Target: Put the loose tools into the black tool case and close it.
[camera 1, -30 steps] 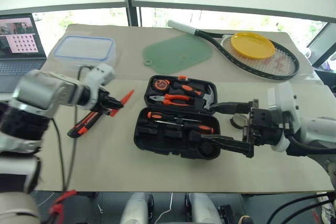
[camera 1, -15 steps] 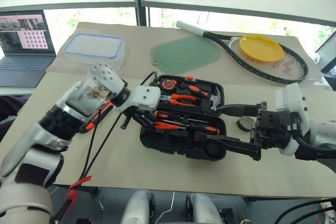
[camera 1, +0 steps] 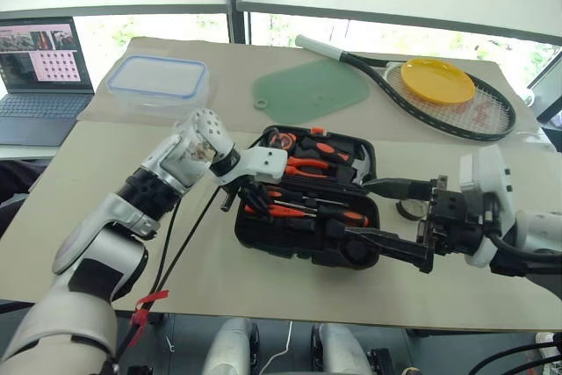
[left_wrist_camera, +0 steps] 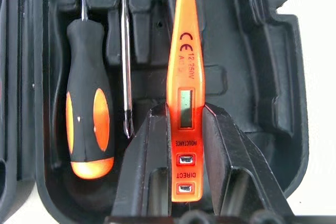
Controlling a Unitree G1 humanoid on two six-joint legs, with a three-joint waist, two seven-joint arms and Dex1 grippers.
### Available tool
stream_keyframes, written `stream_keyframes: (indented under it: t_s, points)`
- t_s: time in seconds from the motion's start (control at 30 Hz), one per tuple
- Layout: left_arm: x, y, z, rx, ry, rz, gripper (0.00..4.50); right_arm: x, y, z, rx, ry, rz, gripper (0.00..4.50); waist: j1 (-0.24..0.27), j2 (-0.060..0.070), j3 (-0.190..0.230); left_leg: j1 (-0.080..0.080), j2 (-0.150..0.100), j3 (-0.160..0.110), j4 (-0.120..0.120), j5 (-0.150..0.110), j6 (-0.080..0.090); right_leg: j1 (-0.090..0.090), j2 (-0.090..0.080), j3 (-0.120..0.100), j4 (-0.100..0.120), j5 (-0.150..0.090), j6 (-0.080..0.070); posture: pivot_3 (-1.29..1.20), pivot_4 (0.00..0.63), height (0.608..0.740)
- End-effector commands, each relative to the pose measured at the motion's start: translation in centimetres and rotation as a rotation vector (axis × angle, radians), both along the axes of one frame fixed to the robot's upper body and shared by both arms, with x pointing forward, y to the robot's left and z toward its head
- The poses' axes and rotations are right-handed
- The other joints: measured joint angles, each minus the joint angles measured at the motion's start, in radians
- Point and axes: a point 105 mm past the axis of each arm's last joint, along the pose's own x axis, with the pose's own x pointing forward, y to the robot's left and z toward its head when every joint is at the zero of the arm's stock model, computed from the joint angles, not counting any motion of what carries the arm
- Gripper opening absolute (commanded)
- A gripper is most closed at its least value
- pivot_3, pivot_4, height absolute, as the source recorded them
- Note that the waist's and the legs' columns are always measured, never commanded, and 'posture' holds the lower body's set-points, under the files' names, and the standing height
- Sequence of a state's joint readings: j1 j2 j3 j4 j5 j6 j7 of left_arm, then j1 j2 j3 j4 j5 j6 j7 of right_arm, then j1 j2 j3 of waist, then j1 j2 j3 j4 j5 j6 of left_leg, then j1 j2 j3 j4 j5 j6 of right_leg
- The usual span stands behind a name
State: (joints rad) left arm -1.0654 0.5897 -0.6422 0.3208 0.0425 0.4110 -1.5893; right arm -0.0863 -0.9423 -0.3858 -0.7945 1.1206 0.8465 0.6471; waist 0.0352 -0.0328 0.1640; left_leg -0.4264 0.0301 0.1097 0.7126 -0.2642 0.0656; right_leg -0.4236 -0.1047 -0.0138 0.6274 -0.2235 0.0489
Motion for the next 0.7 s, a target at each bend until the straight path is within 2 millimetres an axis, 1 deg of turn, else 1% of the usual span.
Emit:
stream_keyframes:
  t_s: [0.03,0.23,0.33,0.37,0.4,0.43,0.5,0.57,0.63,0.7]
  points:
    - [0.0,0.2,-0.7,0.055,0.005,0.005,0.40,-0.2,0.0,1.1,0.003,-0.063,-0.001,4.50,-0.001,0.000,0.000,0.000,0.000,0.000,0.000,0.000,0.000,0.000,0.000,0.000,0.000,0.000,0.000,0.00,0.150,0.738]
    - [0.0,0.1,-1.7,0.081,-0.006,-0.008,0.40,-0.2,0.1,1.1,0.002,-0.065,0.000,4.50,-0.011,0.000,0.000,0.000,0.000,0.000,0.000,0.000,0.000,0.000,0.000,0.000,0.000,0.000,0.000,0.00,0.150,0.738]
    - [0.0,-0.1,-1.9,0.077,-0.003,-0.003,0.40,-0.2,0.2,1.1,0.003,-0.065,0.002,4.50,-0.010,0.001,0.000,0.000,0.000,0.000,0.000,0.000,0.000,0.000,0.000,0.000,0.000,0.000,0.000,0.00,0.150,0.738]
    - [0.0,-0.2,-1.9,0.076,-0.003,-0.004,0.90,-0.2,0.3,1.1,0.004,-0.065,0.003,4.50,-0.010,0.001,0.000,0.001,0.000,0.000,0.000,0.000,0.000,0.000,0.000,0.000,0.000,0.000,0.000,0.00,0.150,0.738]
    - [-0.1,-0.3,-1.2,0.053,-0.001,-0.002,1.40,-0.3,0.3,1.0,0.004,-0.063,0.006,4.50,-0.010,0.001,0.000,0.001,0.000,0.000,0.000,0.000,0.000,0.000,0.000,0.000,0.000,0.000,0.000,0.00,0.150,0.738]
    - [-0.2,-0.4,-0.2,0.020,0.000,0.006,1.54,-0.3,0.4,0.9,0.003,-0.060,0.009,4.50,-0.011,0.001,0.000,0.001,0.000,0.000,0.000,0.000,0.000,0.000,0.000,0.000,0.000,0.000,0.000,0.00,0.150,0.738]
    - [-0.4,-0.6,1.5,-0.053,0.005,0.017,2.28,-0.3,0.4,0.8,0.004,-0.057,0.012,4.50,-0.012,0.001,0.000,0.000,0.000,0.000,0.000,0.000,0.000,0.000,0.000,0.000,0.000,0.000,0.000,0.00,0.150,0.738]
    - [-0.8,-0.4,2.7,-0.099,0.016,0.024,2.96,-0.4,0.4,0.8,0.004,-0.053,0.014,4.50,-0.014,0.001,0.000,0.000,0.000,0.000,0.000,0.000,0.000,-0.001,0.000,0.000,0.001,0.000,0.000,0.00,0.150,0.738]
    - [-1.5,0.2,4.2,-0.158,0.035,0.033,2.96,-0.4,0.3,0.7,0.002,-0.047,0.015,4.50,-0.018,0.001,0.000,-0.001,0.001,0.000,0.000,0.000,0.000,-0.001,0.000,0.000,0.001,0.000,0.000,0.00,0.150,0.738]
    - [-1.7,0.6,5.1,-0.225,0.043,0.050,2.96,-0.4,0.2,0.6,-0.001,-0.042,0.012,4.50,-0.023,0.001,0.000,-0.001,0.001,0.000,0.000,0.000,0.000,-0.002,0.000,0.000,0.001,0.000,0.000,0.00,0.150,0.738]
